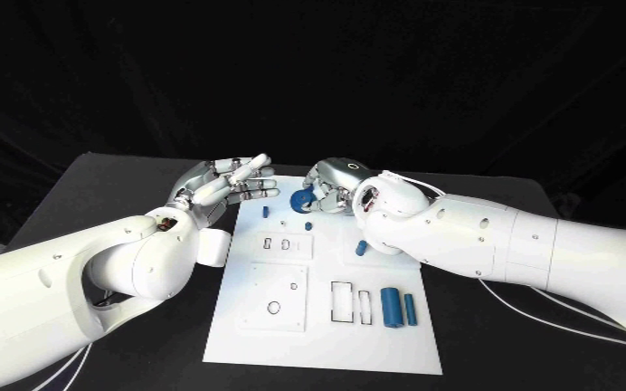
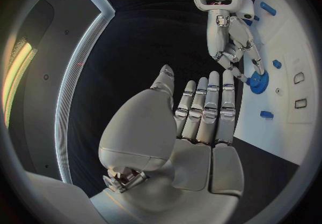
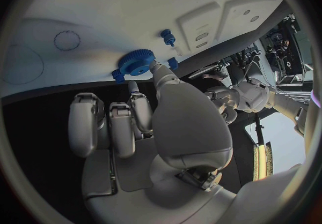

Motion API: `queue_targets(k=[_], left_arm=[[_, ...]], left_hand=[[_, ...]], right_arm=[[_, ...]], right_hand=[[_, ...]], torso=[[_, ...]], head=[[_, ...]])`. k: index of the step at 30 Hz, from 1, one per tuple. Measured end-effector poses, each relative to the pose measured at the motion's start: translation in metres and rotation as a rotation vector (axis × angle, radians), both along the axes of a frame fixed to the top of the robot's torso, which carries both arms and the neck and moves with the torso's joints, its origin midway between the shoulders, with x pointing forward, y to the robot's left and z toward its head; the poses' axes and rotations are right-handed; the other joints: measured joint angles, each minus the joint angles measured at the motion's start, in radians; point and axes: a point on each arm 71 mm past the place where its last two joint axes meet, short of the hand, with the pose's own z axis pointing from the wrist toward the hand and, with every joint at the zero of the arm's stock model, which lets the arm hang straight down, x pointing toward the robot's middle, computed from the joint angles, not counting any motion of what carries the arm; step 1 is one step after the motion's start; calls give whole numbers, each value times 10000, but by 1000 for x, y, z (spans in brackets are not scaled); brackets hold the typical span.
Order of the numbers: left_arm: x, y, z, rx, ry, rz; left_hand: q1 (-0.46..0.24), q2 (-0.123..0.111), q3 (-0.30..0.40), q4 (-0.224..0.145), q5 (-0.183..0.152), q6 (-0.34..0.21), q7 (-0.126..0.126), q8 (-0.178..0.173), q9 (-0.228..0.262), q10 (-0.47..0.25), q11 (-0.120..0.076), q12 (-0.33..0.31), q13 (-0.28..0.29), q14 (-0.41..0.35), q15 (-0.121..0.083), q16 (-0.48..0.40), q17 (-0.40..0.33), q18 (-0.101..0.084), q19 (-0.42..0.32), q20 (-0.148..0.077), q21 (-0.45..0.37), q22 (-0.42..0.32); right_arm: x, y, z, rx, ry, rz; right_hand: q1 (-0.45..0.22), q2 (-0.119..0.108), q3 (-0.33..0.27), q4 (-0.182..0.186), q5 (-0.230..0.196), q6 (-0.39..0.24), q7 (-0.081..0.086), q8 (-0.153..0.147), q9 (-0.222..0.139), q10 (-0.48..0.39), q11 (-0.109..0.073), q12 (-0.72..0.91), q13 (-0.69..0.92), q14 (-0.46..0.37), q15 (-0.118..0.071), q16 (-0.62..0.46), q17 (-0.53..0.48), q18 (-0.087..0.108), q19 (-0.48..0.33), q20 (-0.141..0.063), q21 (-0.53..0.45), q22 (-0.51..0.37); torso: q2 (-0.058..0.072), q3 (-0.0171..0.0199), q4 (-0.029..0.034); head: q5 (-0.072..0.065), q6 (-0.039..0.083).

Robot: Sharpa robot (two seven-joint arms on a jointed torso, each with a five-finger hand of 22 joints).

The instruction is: Assemble the parts on the task board

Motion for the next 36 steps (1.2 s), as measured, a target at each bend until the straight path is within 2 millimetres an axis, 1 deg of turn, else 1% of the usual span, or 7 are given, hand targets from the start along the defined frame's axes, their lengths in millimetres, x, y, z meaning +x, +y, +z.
queue_targets(k=[7,9,14,20,22,30,36], left_arm=[[0,0,0,3,4,4],[0,0,0,4,5,6],[1,1,0,19,9,41],[2,5,-1,52,13,129],[2,7,-1,67,16,169],[5,8,-2,88,19,228],[6,8,-3,90,23,234]], left_hand=[[0,0,0,0,0,0,0,0,0,0,0,0,0,0,0,0,-1,-1,0,0,0,0],[0,0,0,0,0,0,0,0,0,0,0,0,0,0,0,0,-1,0,0,0,0,1],[0,0,-29,-29,0,0,0,0,0,0,0,0,0,0,0,0,-2,0,0,0,0,1],[0,0,-28,-29,0,0,0,0,0,0,0,0,0,0,0,0,-2,0,0,0,0,1],[0,0,-29,-28,0,0,0,0,0,0,0,0,0,0,0,0,-2,0,0,0,0,1],[0,0,-28,-28,0,0,0,0,0,0,0,0,0,0,0,0,-3,0,0,0,0,2],[0,0,-28,-28,0,0,0,1,0,0,0,0,0,0,0,0,-4,0,0,0,0,2]], right_arm=[[0,-2,0,23,74,-19],[-1,-4,0,67,100,-22],[-8,-24,3,489,73,-114],[-14,-76,21,1340,0,-565],[-14,-102,25,1606,100,-879],[-18,-169,26,2231,546,-1457],[-19,-196,22,2295,763,-1647]], right_hand=[[-125,19,-140,140,165,12,-12,0,33,38,38,10,0,0,0,0,-1,0,0,0,0,-1],[-146,40,-166,166,260,62,-18,0,42,50,50,100,0,0,0,0,-1,-110,6,6,45,-1],[-142,44,-161,160,486,208,-55,0,82,220,-2,342,0,0,-1,39,-1,-159,54,54,117,1],[6,181,-39,39,479,229,-48,-49,93,236,-18,353,0,0,-1,39,-2,-158,54,53,67,6],[90,97,-9,9,387,229,-48,-57,93,235,-18,325,0,0,-1,39,-2,-159,7,52,-22,6],[241,23,-39,-128,311,229,-48,-173,92,90,55,173,0,0,-1,39,-2,-158,-92,86,-125,5],[279,-14,-67,-156,311,229,-48,-213,91,90,55,134,0,0,-1,39,-2,-157,-92,86,-142,4]], torso=[[0,2,0],[0,3,3],[0,8,0],[-9,17,-88],[-19,25,-133],[-49,118,-321],[-63,180,-375]], head=[[-15,18],[-24,23],[-56,54],[-115,128],[-128,151],[-180,233],[-210,231]])
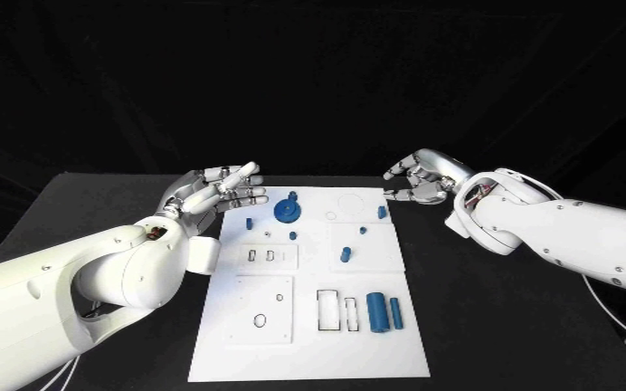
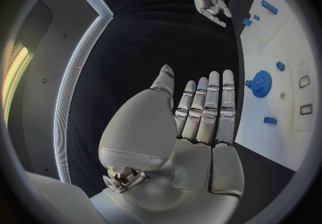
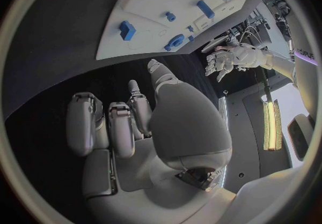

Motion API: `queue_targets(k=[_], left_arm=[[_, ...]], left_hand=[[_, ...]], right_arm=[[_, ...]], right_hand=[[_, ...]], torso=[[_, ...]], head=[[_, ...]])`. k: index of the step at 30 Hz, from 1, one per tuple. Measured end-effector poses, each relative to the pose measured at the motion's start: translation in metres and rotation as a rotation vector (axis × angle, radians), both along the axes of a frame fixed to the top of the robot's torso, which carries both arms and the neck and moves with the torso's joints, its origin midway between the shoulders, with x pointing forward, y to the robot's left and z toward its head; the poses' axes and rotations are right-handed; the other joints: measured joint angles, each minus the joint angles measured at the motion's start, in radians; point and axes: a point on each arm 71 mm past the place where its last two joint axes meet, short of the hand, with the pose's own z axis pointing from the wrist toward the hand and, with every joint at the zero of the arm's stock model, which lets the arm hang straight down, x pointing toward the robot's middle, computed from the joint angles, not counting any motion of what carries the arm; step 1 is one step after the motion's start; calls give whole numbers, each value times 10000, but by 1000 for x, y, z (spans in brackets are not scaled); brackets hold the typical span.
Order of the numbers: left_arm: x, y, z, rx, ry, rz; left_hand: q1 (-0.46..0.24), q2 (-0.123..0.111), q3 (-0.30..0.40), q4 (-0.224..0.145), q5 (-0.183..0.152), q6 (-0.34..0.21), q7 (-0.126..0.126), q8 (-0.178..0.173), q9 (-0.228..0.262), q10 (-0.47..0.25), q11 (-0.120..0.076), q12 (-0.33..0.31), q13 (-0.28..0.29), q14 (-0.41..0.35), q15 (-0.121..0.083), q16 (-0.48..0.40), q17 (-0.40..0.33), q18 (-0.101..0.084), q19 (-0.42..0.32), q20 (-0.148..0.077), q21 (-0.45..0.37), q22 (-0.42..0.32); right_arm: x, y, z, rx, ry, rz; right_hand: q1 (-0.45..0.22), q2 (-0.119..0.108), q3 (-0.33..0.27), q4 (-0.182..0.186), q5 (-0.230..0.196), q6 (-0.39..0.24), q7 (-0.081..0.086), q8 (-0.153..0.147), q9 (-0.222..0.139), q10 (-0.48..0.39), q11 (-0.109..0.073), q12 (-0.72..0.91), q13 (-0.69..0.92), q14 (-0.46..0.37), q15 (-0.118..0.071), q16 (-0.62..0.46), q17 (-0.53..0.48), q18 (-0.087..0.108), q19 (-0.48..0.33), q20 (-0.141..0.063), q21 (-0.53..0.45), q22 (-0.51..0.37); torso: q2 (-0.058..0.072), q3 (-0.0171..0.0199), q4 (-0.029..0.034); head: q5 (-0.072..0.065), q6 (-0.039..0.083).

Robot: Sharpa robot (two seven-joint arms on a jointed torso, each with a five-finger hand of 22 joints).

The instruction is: Assemble the parts on the task board

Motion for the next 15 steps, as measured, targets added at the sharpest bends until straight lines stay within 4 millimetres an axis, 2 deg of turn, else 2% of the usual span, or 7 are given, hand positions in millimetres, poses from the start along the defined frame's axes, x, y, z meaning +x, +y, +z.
queue_targets(k=[6,15], left_arm=[[1,0,0,-1,2,-6],[2,0,-1,5,6,9]], left_hand=[[0,0,0,0,0,0,0,0,0,0,0,0,-1,0,0,0,-1,0,0,0,0,0],[0,0,0,0,0,0,0,0,0,0,0,0,-1,0,0,1,9,0,0,0,0,-9]], right_arm=[[-1,-12,-13,14,358,-59],[0,-10,-29,35,766,102]], right_hand=[[42,-42,0,0,0,-31,30,0,0,-36,36,0,0,0,0,0,3,-2,-35,-36,-25,-1],[42,-42,-28,-27,0,-31,30,1,-1,-36,36,0,0,0,0,0,8,-1,-71,0,-24,-2]], torso=[[-10,32,-18],[-22,13,-18]], head=[[-2,-44],[-7,-116]])
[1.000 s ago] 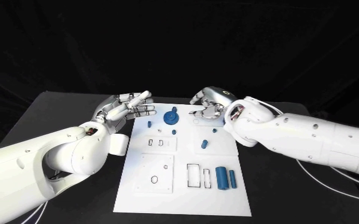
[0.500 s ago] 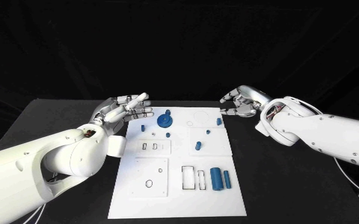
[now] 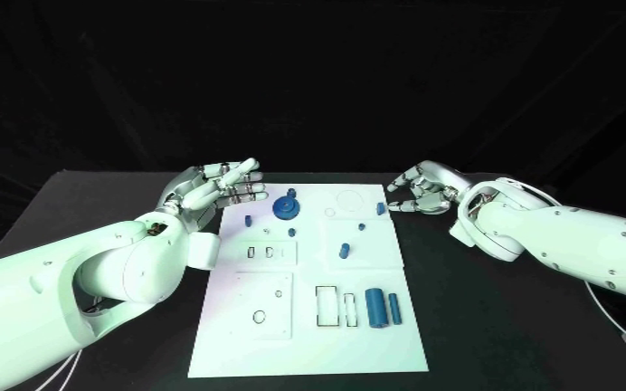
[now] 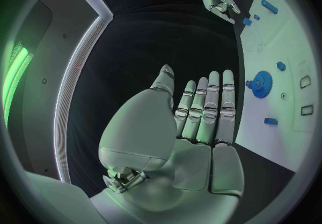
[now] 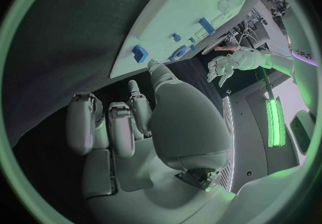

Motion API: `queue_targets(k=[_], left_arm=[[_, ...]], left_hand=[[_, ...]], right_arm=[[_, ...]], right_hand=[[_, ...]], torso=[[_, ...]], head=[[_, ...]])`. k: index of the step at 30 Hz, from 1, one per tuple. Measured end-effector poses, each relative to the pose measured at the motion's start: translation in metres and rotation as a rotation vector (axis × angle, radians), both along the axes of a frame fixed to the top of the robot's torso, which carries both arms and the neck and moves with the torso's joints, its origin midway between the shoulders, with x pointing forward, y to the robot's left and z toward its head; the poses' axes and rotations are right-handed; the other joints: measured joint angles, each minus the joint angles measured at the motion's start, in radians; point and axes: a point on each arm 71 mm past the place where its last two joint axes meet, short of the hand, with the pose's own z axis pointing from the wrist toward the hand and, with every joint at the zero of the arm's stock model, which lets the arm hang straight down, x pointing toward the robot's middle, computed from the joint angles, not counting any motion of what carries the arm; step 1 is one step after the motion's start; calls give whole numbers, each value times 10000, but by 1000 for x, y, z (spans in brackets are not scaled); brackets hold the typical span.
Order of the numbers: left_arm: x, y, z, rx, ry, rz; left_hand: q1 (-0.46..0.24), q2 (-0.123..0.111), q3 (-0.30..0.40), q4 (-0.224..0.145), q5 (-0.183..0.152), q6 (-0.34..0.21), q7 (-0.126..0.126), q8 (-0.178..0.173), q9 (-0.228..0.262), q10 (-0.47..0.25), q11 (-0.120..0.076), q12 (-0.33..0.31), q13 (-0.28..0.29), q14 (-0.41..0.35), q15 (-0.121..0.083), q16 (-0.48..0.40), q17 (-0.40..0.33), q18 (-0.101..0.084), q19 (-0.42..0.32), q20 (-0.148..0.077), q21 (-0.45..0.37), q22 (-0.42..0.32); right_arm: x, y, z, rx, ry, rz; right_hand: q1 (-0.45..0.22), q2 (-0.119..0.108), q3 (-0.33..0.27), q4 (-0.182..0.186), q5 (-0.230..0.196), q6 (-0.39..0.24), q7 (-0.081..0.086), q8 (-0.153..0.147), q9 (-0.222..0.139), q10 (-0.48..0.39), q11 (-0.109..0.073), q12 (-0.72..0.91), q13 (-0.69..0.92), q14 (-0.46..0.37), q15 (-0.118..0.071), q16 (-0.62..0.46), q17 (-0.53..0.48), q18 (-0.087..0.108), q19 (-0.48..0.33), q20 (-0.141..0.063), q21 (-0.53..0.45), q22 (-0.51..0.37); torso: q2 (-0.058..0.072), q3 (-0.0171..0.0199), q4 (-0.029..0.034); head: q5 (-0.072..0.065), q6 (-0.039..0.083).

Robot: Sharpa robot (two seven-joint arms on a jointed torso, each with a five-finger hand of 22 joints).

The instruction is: Assemble the parts on the task board

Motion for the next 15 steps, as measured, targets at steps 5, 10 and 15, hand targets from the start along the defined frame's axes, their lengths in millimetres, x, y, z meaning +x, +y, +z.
queue_targets(k=[5,10,15], left_arm=[[0,0,0,-3,0,-8],[0,0,0,-1,1,-3],[0,0,0,0,1,-2]], left_hand=[[0,0,0,0,0,0,0,0,0,0,0,0,0,0,0,0,-1,0,0,0,0,0],[0,0,0,0,0,0,0,0,0,0,0,0,0,0,0,1,-1,0,0,0,0,0],[0,0,0,0,0,0,0,0,0,0,0,0,0,0,0,3,-2,0,0,0,0,1]], right_arm=[[1,4,-9,10,219,87],[1,8,-14,18,348,161],[2,12,-16,25,407,231]], right_hand=[[53,53,28,-28,0,0,0,0,0,0,0,0,0,0,0,0,-1,0,0,0,1,-1],[122,123,69,-69,0,0,0,0,-1,0,0,0,0,0,0,0,-1,0,0,0,1,-1],[198,203,114,-114,0,103,7,1,30,0,0,41,0,0,0,0,-2,0,0,0,1,-2]], torso=[[-3,-6,5],[-6,-11,6],[-10,-15,5]], head=[[-10,-33],[9,-52],[25,-66]])
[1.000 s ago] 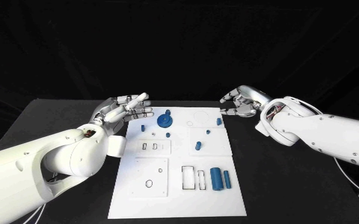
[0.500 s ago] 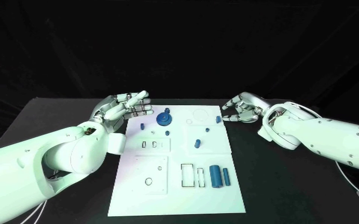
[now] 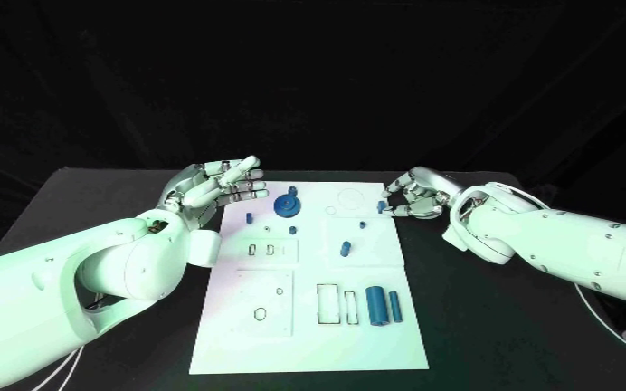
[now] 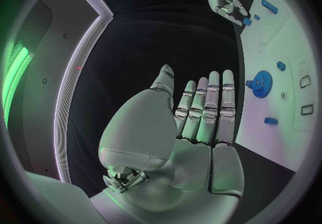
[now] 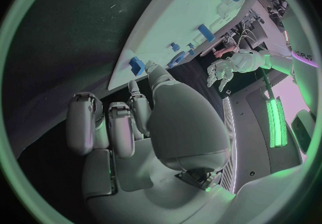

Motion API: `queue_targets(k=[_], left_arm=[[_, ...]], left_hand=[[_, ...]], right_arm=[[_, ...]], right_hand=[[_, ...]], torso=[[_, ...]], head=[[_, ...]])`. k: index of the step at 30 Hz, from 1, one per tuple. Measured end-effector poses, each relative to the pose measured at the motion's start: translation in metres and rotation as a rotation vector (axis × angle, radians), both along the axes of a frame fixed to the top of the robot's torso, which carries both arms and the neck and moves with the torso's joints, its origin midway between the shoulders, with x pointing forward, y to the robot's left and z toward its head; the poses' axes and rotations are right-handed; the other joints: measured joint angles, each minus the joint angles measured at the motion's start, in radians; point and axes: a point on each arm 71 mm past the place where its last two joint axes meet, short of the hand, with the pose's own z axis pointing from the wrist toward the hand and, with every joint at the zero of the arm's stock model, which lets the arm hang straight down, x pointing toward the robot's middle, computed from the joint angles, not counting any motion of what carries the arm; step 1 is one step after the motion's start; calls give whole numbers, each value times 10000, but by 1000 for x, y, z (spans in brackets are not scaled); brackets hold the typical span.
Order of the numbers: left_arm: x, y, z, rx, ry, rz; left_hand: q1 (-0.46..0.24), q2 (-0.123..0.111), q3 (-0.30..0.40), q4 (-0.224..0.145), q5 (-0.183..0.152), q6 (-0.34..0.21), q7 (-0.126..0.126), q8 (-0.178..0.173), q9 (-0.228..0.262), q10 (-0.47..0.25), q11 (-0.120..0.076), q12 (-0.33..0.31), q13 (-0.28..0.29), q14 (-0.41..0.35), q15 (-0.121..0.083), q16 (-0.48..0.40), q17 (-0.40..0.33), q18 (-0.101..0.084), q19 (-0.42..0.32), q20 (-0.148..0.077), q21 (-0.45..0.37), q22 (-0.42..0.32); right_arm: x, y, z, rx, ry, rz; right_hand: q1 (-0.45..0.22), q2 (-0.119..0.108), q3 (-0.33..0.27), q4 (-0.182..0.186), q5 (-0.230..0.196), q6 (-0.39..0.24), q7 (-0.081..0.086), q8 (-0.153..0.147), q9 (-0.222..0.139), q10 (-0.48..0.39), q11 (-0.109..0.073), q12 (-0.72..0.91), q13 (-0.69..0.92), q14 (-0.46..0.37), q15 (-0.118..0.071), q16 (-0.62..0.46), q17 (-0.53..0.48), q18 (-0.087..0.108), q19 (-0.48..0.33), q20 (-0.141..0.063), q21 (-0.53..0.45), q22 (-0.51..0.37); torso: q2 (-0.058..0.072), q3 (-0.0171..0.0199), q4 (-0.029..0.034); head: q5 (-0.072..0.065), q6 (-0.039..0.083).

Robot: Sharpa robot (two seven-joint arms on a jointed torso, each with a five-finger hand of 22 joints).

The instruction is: Assemble the parts on the task board

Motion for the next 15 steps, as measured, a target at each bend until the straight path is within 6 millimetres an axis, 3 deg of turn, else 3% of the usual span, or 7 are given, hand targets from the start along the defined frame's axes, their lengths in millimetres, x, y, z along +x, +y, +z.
queue_targets(k=[11,15], left_arm=[[0,0,0,2,0,4],[0,0,0,3,0,5]], left_hand=[[0,0,0,0,0,0,0,0,0,0,0,0,0,0,0,0,-1,0,0,0,0,1],[29,29,0,0,0,0,0,1,0,0,0,-44,0,0,0,-37,-1,-1,0,0,0,1]], right_arm=[[2,7,-2,-41,45,82],[3,8,-2,-71,58,81]], right_hand=[[209,209,162,-163,-47,222,-45,0,37,56,-57,77,2,0,0,0,-1,0,0,0,1,-1],[248,168,190,-190,-47,276,-27,0,46,92,-92,115,3,0,0,0,-2,0,0,0,1,-2]], torso=[[1,4,-10],[1,3,-10]], head=[[20,-9],[29,-13]])
